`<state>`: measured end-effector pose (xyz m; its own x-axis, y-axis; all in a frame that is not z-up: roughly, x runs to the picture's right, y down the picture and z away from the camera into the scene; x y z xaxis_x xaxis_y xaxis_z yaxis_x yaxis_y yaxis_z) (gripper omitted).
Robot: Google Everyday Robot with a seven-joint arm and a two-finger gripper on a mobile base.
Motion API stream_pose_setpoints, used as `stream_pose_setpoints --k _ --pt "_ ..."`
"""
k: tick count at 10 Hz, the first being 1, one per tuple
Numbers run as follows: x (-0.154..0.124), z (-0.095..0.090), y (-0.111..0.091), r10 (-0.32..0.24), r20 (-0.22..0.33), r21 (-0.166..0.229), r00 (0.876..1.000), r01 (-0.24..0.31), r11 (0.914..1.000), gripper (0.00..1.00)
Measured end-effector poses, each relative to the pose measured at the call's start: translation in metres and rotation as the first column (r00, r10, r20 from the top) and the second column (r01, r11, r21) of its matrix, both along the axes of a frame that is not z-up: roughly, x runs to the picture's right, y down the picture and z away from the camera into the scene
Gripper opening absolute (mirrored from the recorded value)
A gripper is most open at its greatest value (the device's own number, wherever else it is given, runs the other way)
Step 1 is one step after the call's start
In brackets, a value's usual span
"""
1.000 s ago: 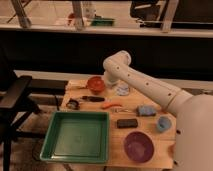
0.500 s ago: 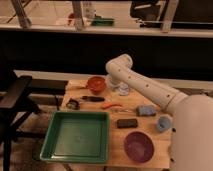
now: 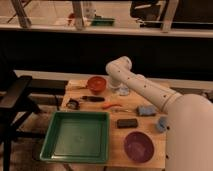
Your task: Place pepper in tray
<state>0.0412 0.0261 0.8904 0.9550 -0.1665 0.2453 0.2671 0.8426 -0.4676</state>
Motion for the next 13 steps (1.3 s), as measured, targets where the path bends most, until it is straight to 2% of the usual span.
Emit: stream_pose_setpoints --k 3,5,9,13 --pt "0.0 0.006 0.005 -0.009 -0.002 -0.027 1.0 0.008 0.9996 0.61" --pt "0.0 0.008 0.012 -0.01 -0.004 -0.051 1.0 0.01 0.9986 0.66" --pt "0.0 0.012 0.021 -0.002 -0.007 -0.097 1.0 0.001 0.9952 0.66" --pt "0.004 0.02 0.029 0.031 -0.017 -0.16 0.999 -0.033 0.9866 0.66"
